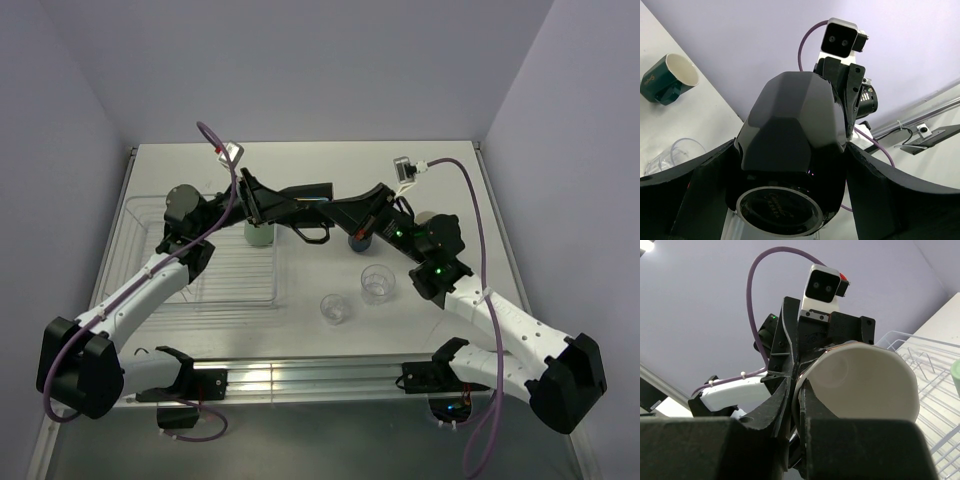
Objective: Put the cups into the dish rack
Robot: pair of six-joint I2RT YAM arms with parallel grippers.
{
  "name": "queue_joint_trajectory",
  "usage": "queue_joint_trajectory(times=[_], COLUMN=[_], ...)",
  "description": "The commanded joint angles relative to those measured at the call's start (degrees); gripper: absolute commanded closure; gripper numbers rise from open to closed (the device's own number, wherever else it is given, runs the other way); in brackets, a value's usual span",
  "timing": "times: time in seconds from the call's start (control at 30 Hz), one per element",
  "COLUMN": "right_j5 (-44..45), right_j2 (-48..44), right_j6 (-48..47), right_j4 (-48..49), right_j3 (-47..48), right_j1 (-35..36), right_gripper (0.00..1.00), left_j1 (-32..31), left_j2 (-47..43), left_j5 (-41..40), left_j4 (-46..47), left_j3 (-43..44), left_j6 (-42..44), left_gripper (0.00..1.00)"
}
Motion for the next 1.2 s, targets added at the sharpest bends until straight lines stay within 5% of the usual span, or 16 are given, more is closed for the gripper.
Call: queue_joint_trajectory(times=[0.0,0.1,0.17,0.47,0.7,0.93,1.1,1.17], right_j5=[3.42,6.75,8.43,15.64,18.27,25.30,28.73,29.18], right_j2=[-0.21,-1.17,-2.31,-5.74,-6.01,-9.00,-8.91,-8.65], right_j6=[-3.45,-5.12,-6.44,-8.64,-8.90,-11.36,-13.99,-14.35], right_j4=[3.16,-0.36,-2.29,-9.50,-13.54,-23.55,-31.91,-32.88], right_j3=[2.23,2.14,1.79,1.53,1.97,3.19,6.62,6.89], right_j1=[1.39,1.74,2.09,2.18,2.18,2.18,2.27,2.18], right_gripper=[1.00,0.98,0.86,0.64,0.57,0.56,0.55,0.55], left_j1=[-1.13,-1.04,-1.04,1.24,5.27,17.40,23.74,23.92], left_j2=[-1.11,-2.51,-3.13,-6.12,-7.62,-10.25,-8.94,-7.71], left_j5=[1.87,1.16,0.72,0.28,1.60,2.31,-11.82,-19.10], left_j4=[4.12,2.28,0.79,-4.49,-7.29,-29.50,-59.88,-64.59], left_j3=[0.07,0.42,1.21,3.58,4.19,11.39,23.50,26.68], left_j6=[-0.62,0.52,1.31,2.98,3.60,15.09,35.31,40.68], left_gripper=[1.00,1.00,1.00,1.00,1.00,1.00,1.00,1.00])
